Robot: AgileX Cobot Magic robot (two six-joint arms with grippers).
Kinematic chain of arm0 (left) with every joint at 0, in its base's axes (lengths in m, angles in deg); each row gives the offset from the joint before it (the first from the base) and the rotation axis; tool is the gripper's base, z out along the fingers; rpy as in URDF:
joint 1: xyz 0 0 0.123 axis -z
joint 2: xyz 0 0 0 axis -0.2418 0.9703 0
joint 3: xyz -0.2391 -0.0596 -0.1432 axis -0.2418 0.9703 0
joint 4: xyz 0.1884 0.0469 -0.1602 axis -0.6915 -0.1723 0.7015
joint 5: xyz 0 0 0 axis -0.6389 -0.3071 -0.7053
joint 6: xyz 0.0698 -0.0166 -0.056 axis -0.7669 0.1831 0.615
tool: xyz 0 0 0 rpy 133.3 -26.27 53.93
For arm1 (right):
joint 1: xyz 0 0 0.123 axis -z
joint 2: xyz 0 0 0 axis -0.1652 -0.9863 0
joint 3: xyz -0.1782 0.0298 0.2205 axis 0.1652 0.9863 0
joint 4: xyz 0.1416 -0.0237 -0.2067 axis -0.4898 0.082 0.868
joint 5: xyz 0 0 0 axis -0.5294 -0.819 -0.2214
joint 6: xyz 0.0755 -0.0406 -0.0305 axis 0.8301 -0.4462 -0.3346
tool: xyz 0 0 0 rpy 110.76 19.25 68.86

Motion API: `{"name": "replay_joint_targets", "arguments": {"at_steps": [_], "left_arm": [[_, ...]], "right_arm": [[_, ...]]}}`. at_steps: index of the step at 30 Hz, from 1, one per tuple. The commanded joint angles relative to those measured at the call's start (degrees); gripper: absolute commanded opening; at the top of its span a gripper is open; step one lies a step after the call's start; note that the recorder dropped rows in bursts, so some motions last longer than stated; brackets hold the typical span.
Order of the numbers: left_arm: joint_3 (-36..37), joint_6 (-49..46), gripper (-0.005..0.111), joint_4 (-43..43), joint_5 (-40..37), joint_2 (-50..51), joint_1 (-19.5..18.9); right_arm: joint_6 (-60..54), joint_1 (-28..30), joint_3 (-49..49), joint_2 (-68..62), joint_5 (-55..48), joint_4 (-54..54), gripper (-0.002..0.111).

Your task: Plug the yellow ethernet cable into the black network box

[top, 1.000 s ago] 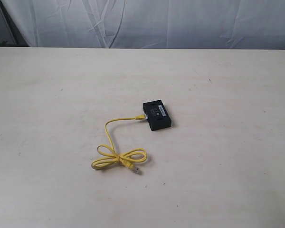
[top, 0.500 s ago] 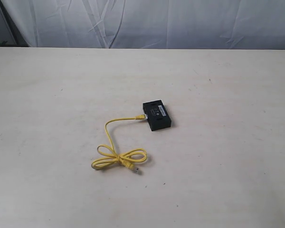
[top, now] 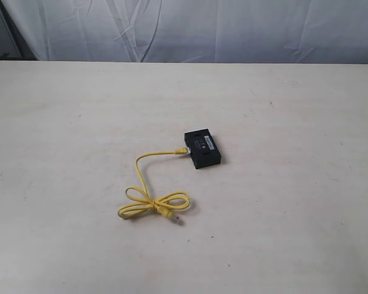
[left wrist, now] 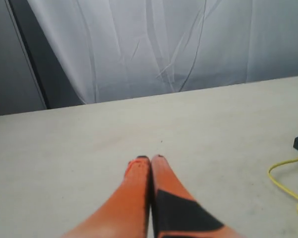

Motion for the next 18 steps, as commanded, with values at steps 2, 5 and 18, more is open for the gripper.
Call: {"name": "replay_joint_targets", "arguments": {"at_steps": [2, 5, 18], "left_arm": [[9.3, 0.1, 0.000, -2.2, 5.6, -0.5, -0.1], [10.5, 0.1, 0.000, -5.5, 4.7, -0.5, -0.1], [10.6, 0.1, 0.000, -6.0, 4.9, -0.5, -0.1]], "right_arm": [[0.1, 0.2, 0.1, 0.4, 1.1, 0.2, 0.000], [0.1, 0.2, 0.1, 0.4, 1.1, 0.2, 0.000], [0.1, 0.2, 0.1, 0.4, 1.1, 0.2, 0.000]]}}
